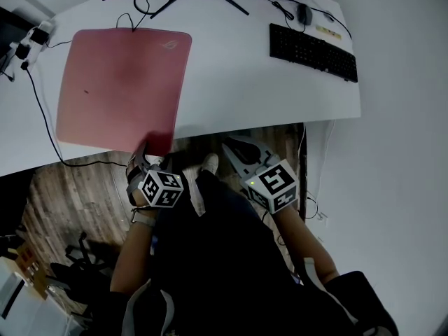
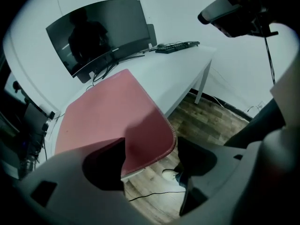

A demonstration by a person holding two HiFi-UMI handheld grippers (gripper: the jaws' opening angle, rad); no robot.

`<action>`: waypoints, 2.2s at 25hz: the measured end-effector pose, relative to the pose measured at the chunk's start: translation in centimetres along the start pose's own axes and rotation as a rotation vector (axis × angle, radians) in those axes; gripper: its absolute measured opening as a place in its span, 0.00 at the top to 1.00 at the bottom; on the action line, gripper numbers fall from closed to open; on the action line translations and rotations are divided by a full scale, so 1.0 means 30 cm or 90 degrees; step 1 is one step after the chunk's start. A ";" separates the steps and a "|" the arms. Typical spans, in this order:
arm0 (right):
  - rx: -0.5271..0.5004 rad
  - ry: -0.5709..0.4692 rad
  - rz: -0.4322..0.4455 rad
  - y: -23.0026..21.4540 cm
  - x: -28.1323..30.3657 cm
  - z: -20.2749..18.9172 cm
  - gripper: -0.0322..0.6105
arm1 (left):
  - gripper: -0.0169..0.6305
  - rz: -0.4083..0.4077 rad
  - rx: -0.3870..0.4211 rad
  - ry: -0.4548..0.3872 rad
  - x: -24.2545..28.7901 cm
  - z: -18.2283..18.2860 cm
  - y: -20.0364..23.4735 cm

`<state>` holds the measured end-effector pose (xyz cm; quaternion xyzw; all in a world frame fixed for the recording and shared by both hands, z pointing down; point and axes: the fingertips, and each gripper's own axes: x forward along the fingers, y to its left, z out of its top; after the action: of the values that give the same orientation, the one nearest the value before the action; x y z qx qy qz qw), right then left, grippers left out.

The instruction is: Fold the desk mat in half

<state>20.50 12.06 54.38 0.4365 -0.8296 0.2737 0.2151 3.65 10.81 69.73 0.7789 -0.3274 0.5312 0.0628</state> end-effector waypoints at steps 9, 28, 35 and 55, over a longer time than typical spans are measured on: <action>0.008 0.000 -0.016 -0.041 -0.022 -0.009 0.89 | 0.43 0.034 0.046 0.006 0.034 0.007 0.008; -0.021 -0.012 0.002 0.030 0.017 0.086 0.89 | 0.52 -0.004 0.065 -0.044 -0.067 0.068 0.016; -0.034 -0.011 0.005 0.067 0.041 0.131 0.89 | 0.70 -0.029 0.083 -0.069 -0.098 0.087 0.022; -0.094 0.036 0.024 0.241 0.245 0.253 0.89 | 0.92 -0.128 0.085 -0.154 -0.170 0.161 0.210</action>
<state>9.65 6.11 51.07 0.3956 -0.8494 0.2278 0.2650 2.70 6.01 61.66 0.8685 -0.2172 0.4450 0.0236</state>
